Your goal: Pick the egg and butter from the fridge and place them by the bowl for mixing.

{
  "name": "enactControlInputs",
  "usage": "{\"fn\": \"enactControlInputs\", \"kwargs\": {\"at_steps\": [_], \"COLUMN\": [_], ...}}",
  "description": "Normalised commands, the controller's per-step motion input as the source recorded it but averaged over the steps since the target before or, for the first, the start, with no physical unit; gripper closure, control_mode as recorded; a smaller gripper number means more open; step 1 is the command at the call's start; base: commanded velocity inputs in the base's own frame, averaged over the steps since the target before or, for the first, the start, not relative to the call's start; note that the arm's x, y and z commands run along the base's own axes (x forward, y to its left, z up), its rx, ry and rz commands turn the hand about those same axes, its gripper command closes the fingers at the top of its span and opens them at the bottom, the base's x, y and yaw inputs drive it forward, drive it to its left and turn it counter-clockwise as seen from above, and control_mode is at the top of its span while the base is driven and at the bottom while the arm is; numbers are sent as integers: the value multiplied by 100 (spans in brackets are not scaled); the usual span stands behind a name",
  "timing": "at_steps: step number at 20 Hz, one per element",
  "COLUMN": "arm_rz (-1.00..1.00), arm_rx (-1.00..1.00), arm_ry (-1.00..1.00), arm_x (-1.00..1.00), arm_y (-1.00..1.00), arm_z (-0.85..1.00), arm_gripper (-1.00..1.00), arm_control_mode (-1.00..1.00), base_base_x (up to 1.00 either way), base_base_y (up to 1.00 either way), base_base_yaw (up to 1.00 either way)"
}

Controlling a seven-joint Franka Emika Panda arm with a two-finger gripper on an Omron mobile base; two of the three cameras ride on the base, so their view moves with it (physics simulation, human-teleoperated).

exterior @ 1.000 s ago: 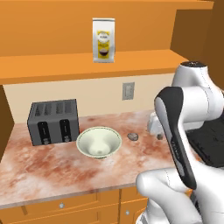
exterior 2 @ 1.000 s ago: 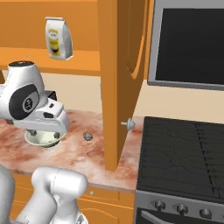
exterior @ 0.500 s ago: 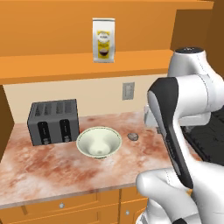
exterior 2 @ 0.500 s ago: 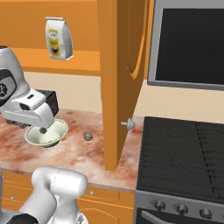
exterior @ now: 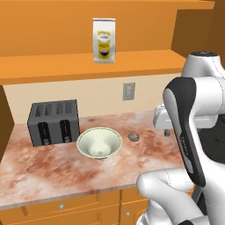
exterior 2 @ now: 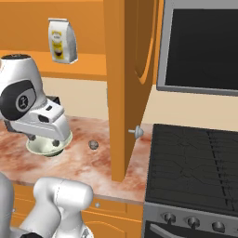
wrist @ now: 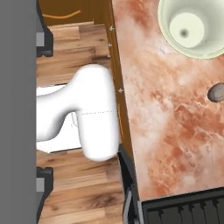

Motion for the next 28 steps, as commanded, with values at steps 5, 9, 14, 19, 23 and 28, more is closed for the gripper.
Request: {"fn": "enactControlInputs", "kwargs": {"at_steps": [5, 9, 14, 19, 23, 28], "arm_rz": [0, 0, 1, 0, 0, 0], "arm_rx": [0, 0, -1, 0, 0, 0], "arm_ry": [0, 0, 0, 0, 0, 0], "arm_x": [0, 0, 0, 0, 0, 0], "arm_y": [0, 1, 17, 0, 0, 0], "arm_z": [-3, 0, 0, 0, 0, 0], "arm_gripper": [-100, -100, -100, -100, -100, -100], "arm_control_mode": [-100, -100, 100, 100, 100, 100], "base_base_x": [0, 0, 0, -65, -100, -100], "base_base_y": [0, 0, 6, 7, -20, -22], "base_base_yaw": [0, 0, 1, 2, -3, -18]}}
